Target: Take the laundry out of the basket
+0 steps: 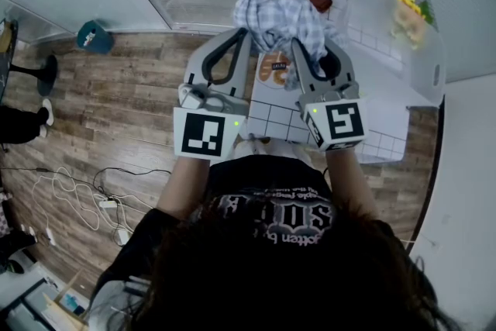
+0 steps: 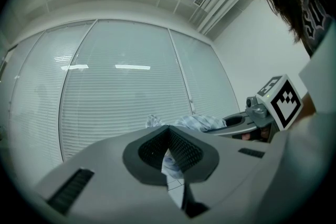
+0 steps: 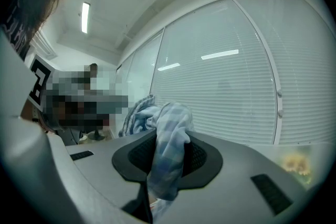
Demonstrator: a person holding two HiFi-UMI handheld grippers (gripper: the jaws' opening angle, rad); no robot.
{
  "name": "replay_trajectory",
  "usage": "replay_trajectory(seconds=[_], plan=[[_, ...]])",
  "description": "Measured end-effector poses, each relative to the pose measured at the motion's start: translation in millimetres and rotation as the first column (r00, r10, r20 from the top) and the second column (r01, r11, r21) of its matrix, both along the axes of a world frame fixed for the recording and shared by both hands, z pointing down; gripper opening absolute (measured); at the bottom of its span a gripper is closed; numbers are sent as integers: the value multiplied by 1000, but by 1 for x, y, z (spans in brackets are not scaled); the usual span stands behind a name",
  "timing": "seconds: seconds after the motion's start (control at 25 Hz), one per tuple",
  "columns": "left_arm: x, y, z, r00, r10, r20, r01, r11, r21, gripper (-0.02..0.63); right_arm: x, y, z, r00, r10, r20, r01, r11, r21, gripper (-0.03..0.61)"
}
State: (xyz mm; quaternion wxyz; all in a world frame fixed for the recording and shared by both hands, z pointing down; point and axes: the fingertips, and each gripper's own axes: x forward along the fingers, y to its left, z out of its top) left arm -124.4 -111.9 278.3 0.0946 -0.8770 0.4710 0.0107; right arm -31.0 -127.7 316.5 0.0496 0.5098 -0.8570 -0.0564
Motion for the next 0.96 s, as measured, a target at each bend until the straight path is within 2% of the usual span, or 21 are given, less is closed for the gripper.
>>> replay_trajectory(seconds=[0.96], plan=[[1,-1,-3,1000,4,-7,-4,1000,1,2,6,4,-4,1000,14,12,-14,1000,-2,98]])
